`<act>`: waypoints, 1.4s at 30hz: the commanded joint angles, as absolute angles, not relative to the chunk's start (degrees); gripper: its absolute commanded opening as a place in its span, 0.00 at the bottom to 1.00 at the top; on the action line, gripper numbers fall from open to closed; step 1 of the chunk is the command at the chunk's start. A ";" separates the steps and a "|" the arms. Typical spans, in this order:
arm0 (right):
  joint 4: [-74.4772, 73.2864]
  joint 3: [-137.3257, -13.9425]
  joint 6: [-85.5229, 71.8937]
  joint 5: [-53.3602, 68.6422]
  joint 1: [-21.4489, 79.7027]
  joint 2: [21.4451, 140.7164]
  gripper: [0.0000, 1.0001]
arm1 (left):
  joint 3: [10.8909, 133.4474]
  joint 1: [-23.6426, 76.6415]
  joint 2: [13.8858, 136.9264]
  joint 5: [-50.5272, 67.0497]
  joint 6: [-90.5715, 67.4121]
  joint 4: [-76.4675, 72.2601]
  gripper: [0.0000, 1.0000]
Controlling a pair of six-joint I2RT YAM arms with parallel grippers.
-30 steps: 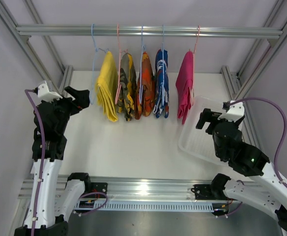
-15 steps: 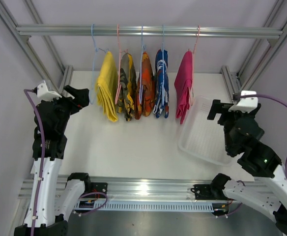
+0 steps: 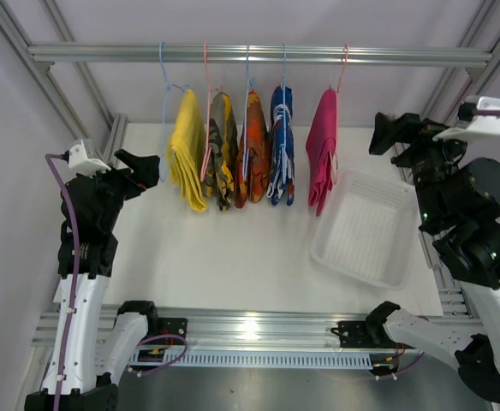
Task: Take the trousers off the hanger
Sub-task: Pick up the hanger from the clothesline.
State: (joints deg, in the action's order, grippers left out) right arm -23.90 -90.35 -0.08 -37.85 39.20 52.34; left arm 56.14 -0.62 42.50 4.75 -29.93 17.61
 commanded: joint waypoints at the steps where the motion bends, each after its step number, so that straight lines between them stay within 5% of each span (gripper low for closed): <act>1: -26.27 -95.44 -7.19 -25.08 34.03 57.03 1.00 | 55.99 -0.53 42.54 5.45 -29.62 15.47 0.99; 9: -31.55 -108.96 -20.47 3.49 13.03 70.65 0.99 | 56.16 -0.53 43.15 6.94 -29.79 15.29 0.99; 15: -24.89 -107.85 -34.79 29.32 -2.10 81.11 0.99 | 56.16 -0.53 43.33 8.00 -29.71 15.29 0.99; 36: 20.54 -82.97 -61.25 55.46 -1.50 89.91 0.99 | 55.90 -0.53 43.86 8.88 -29.88 15.47 0.99; 39: 25.21 -81.21 -65.47 56.16 -0.97 91.31 0.89 | 55.99 -0.53 43.86 8.79 -29.79 15.38 0.99; 42: 31.27 -80.33 -69.51 56.60 -0.44 92.37 0.48 | 56.07 -0.53 44.03 8.96 -29.80 15.47 0.99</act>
